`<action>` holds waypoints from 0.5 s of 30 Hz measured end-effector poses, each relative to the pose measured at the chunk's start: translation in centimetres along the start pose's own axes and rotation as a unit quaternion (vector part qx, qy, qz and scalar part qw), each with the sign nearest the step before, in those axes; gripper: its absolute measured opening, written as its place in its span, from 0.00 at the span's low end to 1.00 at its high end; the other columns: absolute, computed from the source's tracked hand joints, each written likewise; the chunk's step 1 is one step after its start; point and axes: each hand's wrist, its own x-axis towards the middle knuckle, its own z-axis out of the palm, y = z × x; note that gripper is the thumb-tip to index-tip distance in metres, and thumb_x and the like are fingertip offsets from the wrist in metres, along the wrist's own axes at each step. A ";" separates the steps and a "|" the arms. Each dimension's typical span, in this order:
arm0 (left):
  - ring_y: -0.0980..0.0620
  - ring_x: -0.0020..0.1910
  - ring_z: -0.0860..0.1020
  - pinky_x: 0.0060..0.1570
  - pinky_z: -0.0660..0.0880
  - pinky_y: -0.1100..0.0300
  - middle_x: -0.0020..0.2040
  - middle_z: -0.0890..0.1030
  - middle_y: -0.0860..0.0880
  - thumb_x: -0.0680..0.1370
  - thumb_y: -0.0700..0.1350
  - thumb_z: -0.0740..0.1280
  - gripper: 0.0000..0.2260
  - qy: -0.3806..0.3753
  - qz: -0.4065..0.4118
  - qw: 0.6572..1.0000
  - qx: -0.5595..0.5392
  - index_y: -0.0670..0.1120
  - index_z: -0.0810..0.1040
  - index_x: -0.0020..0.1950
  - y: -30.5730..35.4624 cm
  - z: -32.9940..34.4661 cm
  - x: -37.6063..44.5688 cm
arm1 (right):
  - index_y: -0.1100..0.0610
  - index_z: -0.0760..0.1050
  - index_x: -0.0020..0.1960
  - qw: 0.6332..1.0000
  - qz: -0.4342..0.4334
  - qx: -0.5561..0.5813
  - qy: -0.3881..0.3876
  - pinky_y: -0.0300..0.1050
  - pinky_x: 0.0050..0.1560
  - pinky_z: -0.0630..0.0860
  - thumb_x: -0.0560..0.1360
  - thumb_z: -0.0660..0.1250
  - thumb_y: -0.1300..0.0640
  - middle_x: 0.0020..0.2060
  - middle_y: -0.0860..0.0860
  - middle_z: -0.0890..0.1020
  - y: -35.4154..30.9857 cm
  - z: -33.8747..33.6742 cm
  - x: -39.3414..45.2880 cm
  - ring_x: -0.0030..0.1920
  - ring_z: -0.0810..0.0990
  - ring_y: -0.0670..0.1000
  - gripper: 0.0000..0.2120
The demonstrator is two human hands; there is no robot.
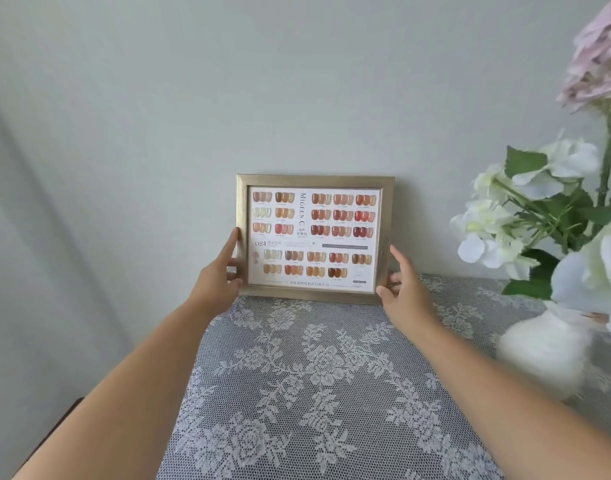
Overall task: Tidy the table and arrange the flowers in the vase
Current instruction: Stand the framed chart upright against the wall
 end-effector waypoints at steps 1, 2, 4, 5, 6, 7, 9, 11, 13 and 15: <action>0.59 0.49 0.79 0.37 0.73 0.68 0.56 0.77 0.52 0.75 0.31 0.63 0.45 -0.001 -0.001 1.000 0.001 0.74 0.47 0.73 0.0 0.0 0.0 | 0.35 0.52 0.75 1.000 0.002 0.002 -0.002 0.43 0.34 0.76 0.76 0.68 0.61 0.47 0.42 0.74 0.0 0.0 0.0 0.40 0.79 0.47 0.39; 0.59 0.49 0.79 0.38 0.74 0.67 0.57 0.77 0.52 0.75 0.31 0.63 0.45 -0.002 -0.002 1.000 0.002 0.74 0.47 0.72 0.1 0.0 0.0 | 0.35 0.52 0.74 1.000 0.004 0.004 -0.002 0.42 0.33 0.75 0.76 0.68 0.61 0.48 0.42 0.74 0.1 -0.1 0.0 0.39 0.79 0.47 0.39; 0.60 0.49 0.79 0.39 0.73 0.67 0.57 0.77 0.52 0.75 0.31 0.64 0.46 -0.001 0.002 1.000 0.008 0.74 0.47 0.72 0.1 0.0 -0.2 | 0.35 0.52 0.74 1.000 0.005 0.009 0.002 0.43 0.34 0.77 0.75 0.68 0.62 0.47 0.44 0.75 0.2 -0.3 -0.1 0.39 0.79 0.47 0.39; 0.61 0.48 0.79 0.38 0.73 0.68 0.56 0.77 0.52 0.75 0.31 0.64 0.46 -0.001 0.007 1.000 0.012 0.74 0.47 0.73 0.2 0.0 -0.3 | 0.35 0.53 0.74 1.000 0.005 0.011 0.004 0.44 0.35 0.77 0.75 0.69 0.62 0.46 0.44 0.75 0.3 -0.3 -0.2 0.39 0.79 0.48 0.40; 0.62 0.48 0.79 0.38 0.73 0.69 0.56 0.77 0.52 0.75 0.31 0.64 0.46 0.000 0.012 1.000 0.015 0.73 0.48 0.73 0.2 0.0 -0.5 | 0.34 0.53 0.74 1.000 0.006 0.012 0.006 0.46 0.36 0.78 0.74 0.69 0.62 0.45 0.45 0.75 0.3 -0.4 -0.3 0.39 0.79 0.48 0.40; 0.62 0.47 0.79 0.37 0.72 0.70 0.55 0.77 0.52 0.75 0.30 0.64 0.46 0.000 0.016 1.000 0.018 0.72 0.48 0.74 0.3 -0.1 -0.6 | 0.34 0.53 0.74 1.000 0.007 0.010 0.007 0.47 0.38 0.79 0.74 0.69 0.62 0.44 0.45 0.75 0.4 -0.4 -0.4 0.39 0.79 0.48 0.40; 0.63 0.47 0.78 0.36 0.71 0.72 0.55 0.77 0.53 0.75 0.30 0.64 0.45 -0.004 0.018 1.000 0.018 0.70 0.48 0.75 0.5 0.0 -1.0 | 0.34 0.52 0.74 1.000 0.010 0.006 0.009 0.48 0.39 0.80 0.74 0.70 0.62 0.43 0.44 0.75 0.5 -0.6 -0.6 0.39 0.79 0.49 0.41; 0.61 0.47 0.79 0.35 0.71 0.73 0.53 0.76 0.55 0.75 0.31 0.64 0.44 -0.008 0.013 1.000 0.014 0.69 0.49 0.75 0.8 -0.1 -1.6 | 0.34 0.52 0.74 1.000 0.013 0.013 0.004 0.46 0.37 0.80 0.74 0.69 0.63 0.43 0.45 0.77 0.5 -0.7 -1.0 0.40 0.80 0.49 0.41; 0.61 0.47 0.79 0.35 0.71 0.73 0.52 0.76 0.57 0.75 0.31 0.64 0.44 -0.009 0.011 1.000 0.014 0.69 0.49 0.76 0.9 -0.1 -2.2 | 0.35 0.52 0.74 1.000 0.014 0.016 0.000 0.40 0.33 0.77 0.74 0.69 0.63 0.43 0.44 0.78 0.4 -0.9 -1.3 0.39 0.80 0.47 0.41; 0.61 0.46 0.79 0.34 0.72 0.73 0.51 0.76 0.59 0.75 0.31 0.64 0.44 -0.013 0.013 1.000 0.015 0.70 0.48 0.75 1.0 -0.1 -2.7 | 0.36 0.53 0.75 1.000 0.019 0.005 0.003 0.34 0.31 0.72 0.74 0.69 0.64 0.43 0.43 0.78 0.4 -1.3 -1.7 0.38 0.79 0.44 0.41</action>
